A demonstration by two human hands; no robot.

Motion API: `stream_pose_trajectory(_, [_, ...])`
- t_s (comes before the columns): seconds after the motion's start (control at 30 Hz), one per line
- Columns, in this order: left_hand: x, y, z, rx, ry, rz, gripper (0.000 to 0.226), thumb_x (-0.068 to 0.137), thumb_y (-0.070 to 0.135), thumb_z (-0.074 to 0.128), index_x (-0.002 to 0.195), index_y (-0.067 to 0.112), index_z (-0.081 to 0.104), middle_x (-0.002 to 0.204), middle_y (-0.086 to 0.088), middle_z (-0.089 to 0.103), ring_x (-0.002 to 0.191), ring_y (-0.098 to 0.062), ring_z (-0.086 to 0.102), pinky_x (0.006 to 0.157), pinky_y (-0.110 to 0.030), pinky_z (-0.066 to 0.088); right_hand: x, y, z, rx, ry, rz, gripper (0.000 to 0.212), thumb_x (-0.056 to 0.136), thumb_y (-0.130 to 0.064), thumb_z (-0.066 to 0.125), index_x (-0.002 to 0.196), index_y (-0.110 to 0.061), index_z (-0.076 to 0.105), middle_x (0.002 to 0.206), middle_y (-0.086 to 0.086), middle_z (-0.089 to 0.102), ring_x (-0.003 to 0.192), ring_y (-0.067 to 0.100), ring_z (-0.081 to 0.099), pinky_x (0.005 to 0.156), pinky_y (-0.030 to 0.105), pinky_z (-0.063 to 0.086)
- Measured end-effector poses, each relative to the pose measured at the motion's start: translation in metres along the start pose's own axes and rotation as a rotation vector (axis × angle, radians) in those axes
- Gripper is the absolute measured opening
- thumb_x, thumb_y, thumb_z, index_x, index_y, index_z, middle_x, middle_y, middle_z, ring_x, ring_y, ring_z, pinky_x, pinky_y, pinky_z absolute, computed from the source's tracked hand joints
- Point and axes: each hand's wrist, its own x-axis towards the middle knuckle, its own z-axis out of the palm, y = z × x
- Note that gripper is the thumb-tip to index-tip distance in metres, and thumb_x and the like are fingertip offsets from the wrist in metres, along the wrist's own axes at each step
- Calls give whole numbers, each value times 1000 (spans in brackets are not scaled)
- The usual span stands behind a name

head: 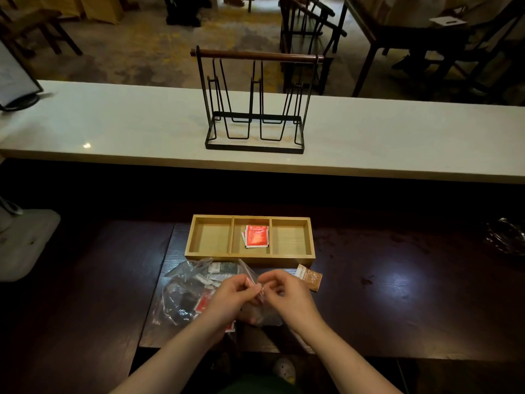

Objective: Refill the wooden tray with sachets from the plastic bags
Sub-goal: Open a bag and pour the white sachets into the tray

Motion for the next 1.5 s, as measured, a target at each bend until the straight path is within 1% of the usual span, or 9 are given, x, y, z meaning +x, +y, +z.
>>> stream_pose_trajectory(0.07, [-1,1,3,32,23,9,19,90,15,60,89,-4,59,73,-12,63,68,-26,62,51,-30,51,-2,-1,6,-41,-40,-23,28,83,-3,61,103,-21,61,84,-9,59,75,3,57,66,13,46])
stream_pose_trajectory(0.2, [-3,3,4,108,50,59,18,92,16,57,80,3,57,76,-17,62,73,-31,61,62,-41,51,2,0,10,-93,-28,-28,28,82,-5,62,106,-19,59,76,-10,57,70,1,56,65,12,44])
stream_pose_trajectory(0.4, [-6,4,5,124,49,92,22,95,17,53,86,-2,57,77,-17,63,73,-33,62,66,-49,54,3,-1,11,-81,63,-69,22,87,-6,57,101,-20,68,95,-3,67,81,-1,59,69,7,46])
stream_pose_trajectory(0.57, [-8,9,4,137,88,98,28,95,16,53,92,-11,55,95,-35,61,92,-47,61,77,-59,50,3,-1,13,-39,28,-76,21,86,-16,65,105,-22,68,96,-5,64,79,-3,58,67,4,44])
stream_pose_trajectory(0.73, [-11,8,2,122,67,90,28,94,16,54,90,-12,56,84,-24,62,82,-40,62,69,-53,53,5,3,7,-6,23,-18,19,84,-15,67,95,-29,71,83,-11,67,79,-2,61,66,9,47])
stream_pose_trajectory(1.03, [-7,8,3,303,110,121,29,98,20,47,93,-7,57,92,-29,60,91,-44,59,77,-62,50,6,0,8,-80,46,-4,4,84,-27,68,80,-26,68,73,-9,67,72,4,63,64,18,52])
stream_pose_trajectory(1.17, [-4,13,2,485,120,150,25,98,18,46,91,-4,56,91,-27,60,85,-40,61,75,-58,51,8,-4,4,-126,39,-12,6,84,-26,68,81,-21,71,72,-10,66,71,3,63,62,15,51])
stream_pose_trajectory(1.37, [-1,12,-3,598,50,181,18,97,17,47,83,10,55,78,-6,57,75,-30,60,72,-52,54,9,-4,3,-131,7,-13,9,83,-22,68,74,-25,68,64,-12,63,62,1,60,57,14,49])
stream_pose_trajectory(1.5, [1,2,-20,558,132,140,19,95,14,48,77,13,52,76,-2,59,58,-9,57,51,-21,49,15,10,-23,-221,205,42,17,83,-12,65,73,-25,61,72,-10,63,70,5,61,63,17,50])
